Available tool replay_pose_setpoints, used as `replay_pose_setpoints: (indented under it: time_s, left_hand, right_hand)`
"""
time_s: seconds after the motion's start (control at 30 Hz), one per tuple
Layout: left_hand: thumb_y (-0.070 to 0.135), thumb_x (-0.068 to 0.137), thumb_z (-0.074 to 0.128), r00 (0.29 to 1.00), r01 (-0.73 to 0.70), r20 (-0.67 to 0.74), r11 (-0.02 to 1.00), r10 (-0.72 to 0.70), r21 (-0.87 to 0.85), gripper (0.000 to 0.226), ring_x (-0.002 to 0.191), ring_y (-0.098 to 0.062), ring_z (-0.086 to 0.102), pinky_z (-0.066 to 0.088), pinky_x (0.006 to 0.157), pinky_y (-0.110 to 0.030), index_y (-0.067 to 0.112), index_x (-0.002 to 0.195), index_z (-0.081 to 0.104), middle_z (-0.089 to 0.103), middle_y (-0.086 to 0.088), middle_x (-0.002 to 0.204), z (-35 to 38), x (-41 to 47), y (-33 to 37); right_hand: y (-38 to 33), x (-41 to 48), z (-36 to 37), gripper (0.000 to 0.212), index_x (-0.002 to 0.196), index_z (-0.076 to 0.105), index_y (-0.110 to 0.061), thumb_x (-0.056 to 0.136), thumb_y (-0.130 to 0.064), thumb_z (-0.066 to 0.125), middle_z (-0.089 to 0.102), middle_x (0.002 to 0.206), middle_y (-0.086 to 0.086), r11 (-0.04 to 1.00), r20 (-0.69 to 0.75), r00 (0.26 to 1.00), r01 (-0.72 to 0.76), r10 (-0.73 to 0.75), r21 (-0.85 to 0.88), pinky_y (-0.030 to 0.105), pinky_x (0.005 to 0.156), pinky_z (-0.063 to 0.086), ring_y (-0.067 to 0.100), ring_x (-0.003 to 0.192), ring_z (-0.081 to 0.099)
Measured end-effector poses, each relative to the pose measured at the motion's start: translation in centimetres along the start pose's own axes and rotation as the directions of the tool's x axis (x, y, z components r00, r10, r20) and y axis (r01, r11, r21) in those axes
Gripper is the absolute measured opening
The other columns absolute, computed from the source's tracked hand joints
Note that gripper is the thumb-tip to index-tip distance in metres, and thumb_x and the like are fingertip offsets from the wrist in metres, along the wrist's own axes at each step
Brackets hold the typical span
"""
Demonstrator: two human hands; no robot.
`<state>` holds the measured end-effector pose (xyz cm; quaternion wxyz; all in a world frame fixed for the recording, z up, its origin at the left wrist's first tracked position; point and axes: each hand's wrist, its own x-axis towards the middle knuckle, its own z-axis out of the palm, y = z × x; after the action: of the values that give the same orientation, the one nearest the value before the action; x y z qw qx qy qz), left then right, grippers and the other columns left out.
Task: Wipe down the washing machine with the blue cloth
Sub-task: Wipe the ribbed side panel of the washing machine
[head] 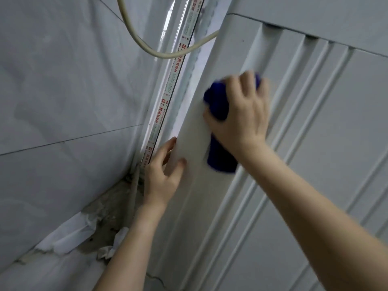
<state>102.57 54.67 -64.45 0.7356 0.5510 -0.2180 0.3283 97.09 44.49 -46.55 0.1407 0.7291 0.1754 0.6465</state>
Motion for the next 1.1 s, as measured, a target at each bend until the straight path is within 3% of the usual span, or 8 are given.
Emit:
replay_pose_setpoints:
  time_s: [0.1, 0.2, 0.33, 0.6, 0.73, 0.9, 1.0, 1.1]
  left_hand:
    - [0.015, 0.086, 0.048, 0.995, 0.085, 0.059, 0.986, -0.077, -0.142, 0.043, 0.117, 0.003, 0.061, 0.046, 0.101, -0.017, 0.035, 0.122, 0.06, 0.065, 0.022, 0.123, -1.0, 0.6, 0.6]
    - [0.017, 0.086, 0.049, 0.985, 0.164, 0.088, 0.967, -0.15, -0.196, 0.039, 0.118, -0.006, 0.064, 0.049, 0.105, -0.03, 0.032, 0.117, 0.067, 0.071, 0.014, 0.118, -1.8, 1.3, 1.1]
    - [0.022, 0.086, 0.051, 0.979, 0.197, 0.09, 0.959, -0.182, -0.204, 0.036, 0.118, -0.008, 0.064, 0.049, 0.108, -0.039, 0.032, 0.118, 0.067, 0.071, 0.006, 0.121, -1.9, 1.2, 1.6]
    - [0.017, 0.083, 0.05, 0.982, 0.189, 0.071, 0.96, -0.178, -0.205, 0.038, 0.111, -0.005, 0.066, 0.051, 0.095, -0.025, 0.036, 0.111, 0.068, 0.073, 0.014, 0.113, -1.6, 1.0, 1.3]
    - [0.013, 0.076, 0.052, 0.972, 0.236, 0.07, 0.934, -0.226, -0.27, 0.04, 0.102, -0.01, 0.07, 0.051, 0.081, -0.02, 0.029, 0.106, 0.073, 0.077, 0.006, 0.105, -1.5, 1.2, 0.7]
    - [0.001, 0.075, 0.05, 0.957, 0.286, 0.135, 0.907, -0.256, -0.308, 0.043, 0.1, -0.009, 0.071, 0.051, 0.078, -0.016, 0.019, 0.106, 0.074, 0.078, 0.004, 0.102, -2.5, 2.1, -0.1]
    - [-0.002, 0.087, 0.043, 0.924, 0.37, 0.237, 0.86, -0.301, -0.351, 0.04, 0.098, -0.005, 0.071, 0.052, 0.079, -0.014, 0.017, 0.104, 0.072, 0.078, 0.008, 0.098, -3.7, 2.2, -0.8]
    - [-0.001, 0.097, 0.029, 0.863, 0.489, 0.33, 0.795, -0.382, -0.36, 0.045, 0.101, -0.01, 0.071, 0.053, 0.094, -0.026, 0.013, 0.102, 0.072, 0.078, 0.003, 0.101, -5.6, 2.0, -1.4]
  right_hand:
    - [-2.2, -6.0, 0.1, 0.026, 0.088, 0.065, -0.005, 0.076, -0.028, 0.063, 0.057, 0.083, 0.012, 0.967, 0.144, 0.96, 0.226, -0.242, 0.118, 0.041, 0.069, 0.039, 0.027, 0.068, 0.037]
    - [-1.9, -6.2, -0.2, 0.025, 0.09, 0.066, -0.007, 0.079, -0.029, 0.062, 0.055, 0.082, 0.008, 0.95, 0.199, 0.934, 0.268, -0.297, 0.16, 0.038, 0.065, 0.036, 0.022, 0.07, 0.025]
    - [-2.0, -6.2, -0.3, 0.028, 0.094, 0.067, -0.007, 0.077, -0.029, 0.065, 0.056, 0.086, 0.008, 0.972, 0.22, 0.955, 0.167, -0.201, 0.163, 0.042, 0.066, 0.041, 0.027, 0.069, 0.037]
    - [-2.0, -5.7, 0.2, 0.036, 0.102, 0.068, -0.009, 0.077, -0.034, 0.069, 0.059, 0.095, 0.012, 0.99, 0.152, 0.983, 0.09, -0.106, 0.109, 0.045, 0.075, 0.042, 0.034, 0.078, 0.047]
    - [-0.6, 2.0, 1.0, 0.041, 0.103, 0.065, -0.008, 0.073, -0.037, 0.069, 0.059, 0.101, 0.017, 0.995, -0.059, 0.993, -0.1, 0.102, 0.026, 0.036, 0.083, 0.033, 0.037, 0.089, 0.052]
    - [-2.5, 2.6, 3.4, 0.036, 0.099, 0.068, -0.006, 0.075, -0.032, 0.072, 0.061, 0.1, 0.016, 0.92, -0.297, 0.872, -0.386, 0.389, 0.07, 0.033, 0.076, 0.039, 0.039, 0.086, 0.054]
    - [-7.2, -7.4, 4.6, 0.033, 0.105, 0.071, -0.004, 0.084, -0.03, 0.075, 0.063, 0.096, 0.019, 0.919, -0.222, 0.892, -0.385, 0.394, 0.085, 0.043, 0.085, 0.044, 0.042, 0.088, 0.06]
    - [-12.0, -17.6, 4.6, 0.037, 0.116, 0.063, -0.012, 0.088, -0.034, 0.074, 0.067, 0.098, 0.016, 0.923, -0.02, 0.924, -0.381, 0.383, 0.061, 0.041, 0.09, 0.041, 0.041, 0.085, 0.064]
